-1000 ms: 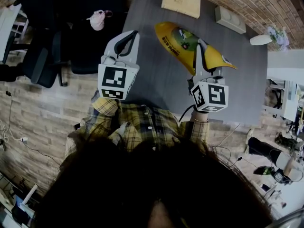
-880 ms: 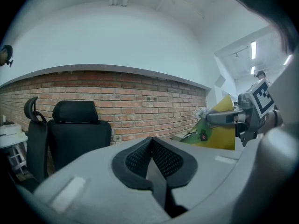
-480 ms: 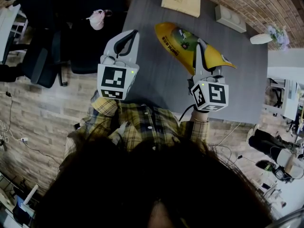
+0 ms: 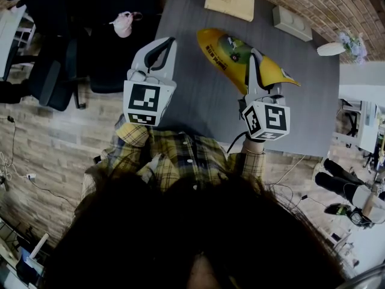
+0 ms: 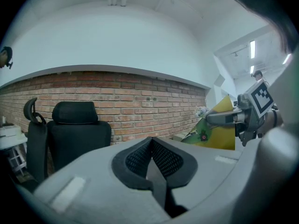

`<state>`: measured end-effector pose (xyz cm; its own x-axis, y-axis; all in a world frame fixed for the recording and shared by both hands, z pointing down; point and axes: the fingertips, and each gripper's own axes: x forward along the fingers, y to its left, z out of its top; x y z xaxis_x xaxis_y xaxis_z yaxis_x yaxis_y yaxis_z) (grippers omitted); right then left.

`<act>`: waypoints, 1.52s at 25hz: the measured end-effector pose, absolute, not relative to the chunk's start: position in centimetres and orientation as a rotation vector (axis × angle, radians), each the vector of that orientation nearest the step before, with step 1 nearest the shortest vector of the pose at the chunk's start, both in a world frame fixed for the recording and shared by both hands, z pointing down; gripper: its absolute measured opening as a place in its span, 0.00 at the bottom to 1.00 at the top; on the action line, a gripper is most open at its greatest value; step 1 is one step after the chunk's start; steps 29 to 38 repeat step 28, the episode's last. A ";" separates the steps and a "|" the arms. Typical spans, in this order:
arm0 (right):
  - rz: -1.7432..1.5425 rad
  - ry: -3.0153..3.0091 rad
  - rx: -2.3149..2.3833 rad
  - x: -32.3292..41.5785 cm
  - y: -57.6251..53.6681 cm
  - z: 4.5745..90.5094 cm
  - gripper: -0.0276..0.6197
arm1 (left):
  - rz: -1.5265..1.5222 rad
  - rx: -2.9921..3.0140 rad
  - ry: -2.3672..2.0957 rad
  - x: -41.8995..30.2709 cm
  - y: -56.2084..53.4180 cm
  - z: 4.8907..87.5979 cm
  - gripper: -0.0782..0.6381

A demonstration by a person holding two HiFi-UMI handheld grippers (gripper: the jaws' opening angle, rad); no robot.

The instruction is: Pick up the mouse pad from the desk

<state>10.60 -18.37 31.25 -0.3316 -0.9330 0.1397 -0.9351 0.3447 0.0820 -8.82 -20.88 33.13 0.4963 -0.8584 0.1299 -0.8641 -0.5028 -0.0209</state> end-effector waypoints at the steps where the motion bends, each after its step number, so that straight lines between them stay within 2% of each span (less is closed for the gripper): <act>1: 0.022 -2.439 1.711 10.6 -18.4 31.3 0.06 | 0.190 2.676 -1.543 -8.8 -20.9 33.2 0.10; 38: 0.042 -2.429 1.694 10.6 -18.4 31.7 0.06 | 0.203 2.659 -1.547 -8.9 -21.1 33.6 0.10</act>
